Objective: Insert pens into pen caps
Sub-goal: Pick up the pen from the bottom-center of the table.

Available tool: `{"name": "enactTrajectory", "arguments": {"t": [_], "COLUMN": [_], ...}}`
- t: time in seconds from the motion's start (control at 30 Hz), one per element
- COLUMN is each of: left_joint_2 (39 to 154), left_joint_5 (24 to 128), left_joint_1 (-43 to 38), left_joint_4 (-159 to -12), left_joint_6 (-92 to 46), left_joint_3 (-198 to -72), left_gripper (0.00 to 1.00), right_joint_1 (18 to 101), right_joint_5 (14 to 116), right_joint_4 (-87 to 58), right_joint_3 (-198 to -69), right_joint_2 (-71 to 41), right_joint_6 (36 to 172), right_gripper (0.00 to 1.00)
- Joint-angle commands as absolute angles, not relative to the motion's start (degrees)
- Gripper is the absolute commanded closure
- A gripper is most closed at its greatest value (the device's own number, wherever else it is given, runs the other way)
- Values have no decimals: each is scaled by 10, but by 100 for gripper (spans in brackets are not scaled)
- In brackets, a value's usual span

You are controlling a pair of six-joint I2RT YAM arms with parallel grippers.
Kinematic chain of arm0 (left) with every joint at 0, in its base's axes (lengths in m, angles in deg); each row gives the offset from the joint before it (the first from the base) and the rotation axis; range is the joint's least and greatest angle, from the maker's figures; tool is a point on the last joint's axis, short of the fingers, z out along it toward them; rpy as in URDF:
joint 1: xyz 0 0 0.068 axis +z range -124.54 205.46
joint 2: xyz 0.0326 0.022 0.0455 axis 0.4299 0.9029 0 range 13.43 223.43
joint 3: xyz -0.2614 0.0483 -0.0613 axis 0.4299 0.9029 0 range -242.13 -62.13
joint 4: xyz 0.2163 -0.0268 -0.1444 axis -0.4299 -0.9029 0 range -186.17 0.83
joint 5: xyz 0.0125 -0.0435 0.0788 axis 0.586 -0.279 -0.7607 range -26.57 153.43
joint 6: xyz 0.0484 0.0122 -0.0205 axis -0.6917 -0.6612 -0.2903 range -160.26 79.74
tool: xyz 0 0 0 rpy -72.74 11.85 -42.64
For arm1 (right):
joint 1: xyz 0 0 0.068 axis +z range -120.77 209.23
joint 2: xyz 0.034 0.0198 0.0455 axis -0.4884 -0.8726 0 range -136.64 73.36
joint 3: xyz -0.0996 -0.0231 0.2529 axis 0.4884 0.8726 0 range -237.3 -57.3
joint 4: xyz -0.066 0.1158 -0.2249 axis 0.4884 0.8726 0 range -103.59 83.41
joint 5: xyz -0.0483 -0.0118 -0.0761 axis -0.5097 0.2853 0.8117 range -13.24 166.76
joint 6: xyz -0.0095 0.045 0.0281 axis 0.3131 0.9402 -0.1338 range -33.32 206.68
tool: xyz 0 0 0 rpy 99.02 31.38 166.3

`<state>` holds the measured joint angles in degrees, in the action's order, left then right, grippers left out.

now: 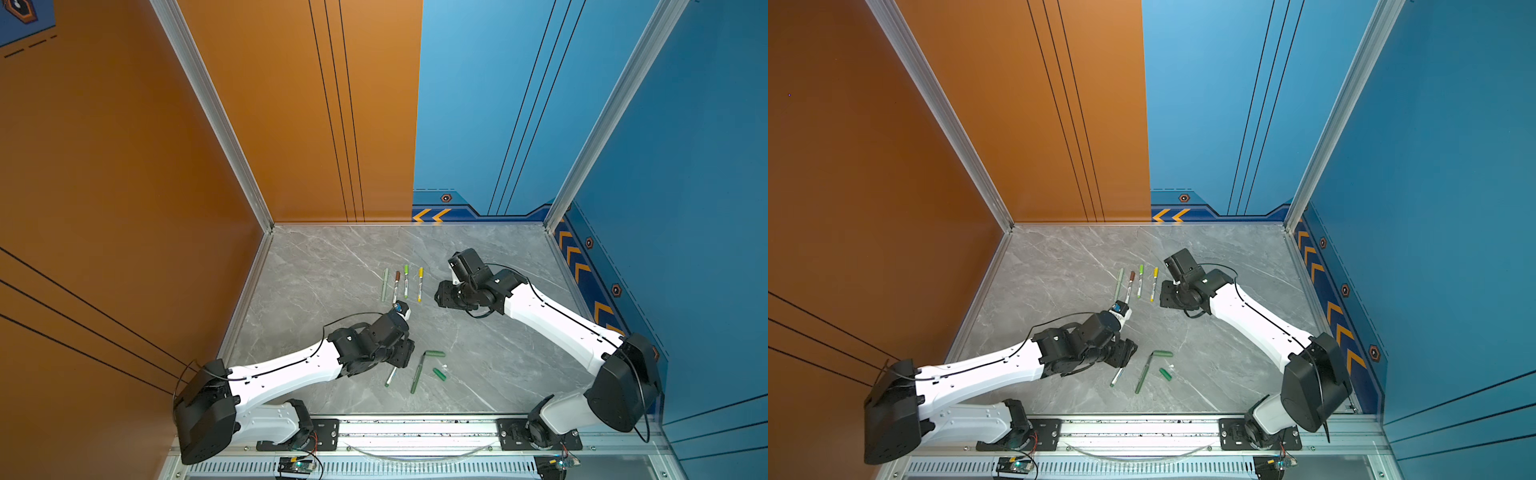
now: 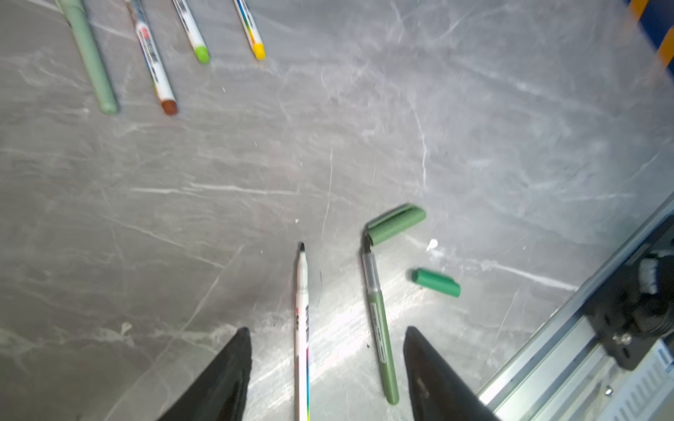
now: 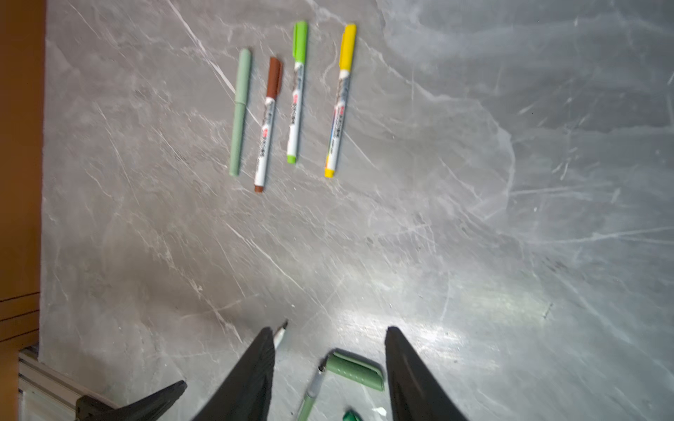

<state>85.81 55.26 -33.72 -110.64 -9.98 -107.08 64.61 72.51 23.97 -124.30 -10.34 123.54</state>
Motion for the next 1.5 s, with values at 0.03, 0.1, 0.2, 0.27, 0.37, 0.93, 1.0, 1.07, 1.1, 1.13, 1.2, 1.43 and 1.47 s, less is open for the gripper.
{"name": "enactTrajectory", "arguments": {"t": [0.03,0.1,0.2,0.27,0.37,0.93,1.0,1.07,1.1,1.13,1.2,1.43,1.47], "left_joint_2": [895,912,941,965,999,1105,1110,1118,1123,1128,1137,1150,1151], "left_joint_5": [496,493,496,503,513,542,549,553,555,555,558,559,559], "left_joint_1": [-392,-413,-438,-448,-458,-445,-441,-439,-437,-436,-433,-423,-422], "left_joint_4": [-1160,-1166,-1165,-1166,-1166,-1184,-1184,-1184,-1184,-1187,-1192,-1196,-1196], "left_joint_6": [-68,-67,-69,-76,-77,-72,-73,-75,-76,-76,-77,-70,-70], "left_joint_3": [-1083,-1097,-1115,-1129,-1145,-1195,-1197,-1200,-1200,-1202,-1204,-1201,-1199], "left_gripper": [36,37,37,38,40,65,70,72,73,74,76,91,93], "right_joint_1": [657,659,659,659,658,640,637,633,631,630,628,620,618], "right_joint_5": [747,749,756,761,764,775,775,774,774,774,773,773,773], "right_joint_4": [253,247,238,235,232,232,232,232,232,232,232,232,232], "right_joint_3": [-1179,-1159,-1142,-1138,-1135,-1117,-1116,-1116,-1117,-1118,-1118,-1118,-1117], "right_joint_2": [-58,-46,-35,-27,-15,38,40,41,42,42,44,54,55], "right_joint_6": [1237,1240,1245,1245,1245,1243,1243,1242,1241,1240,1239,1237,1237], "right_gripper": [50,50,50,50,50,50,50,50,50,50,50,50,50]}}
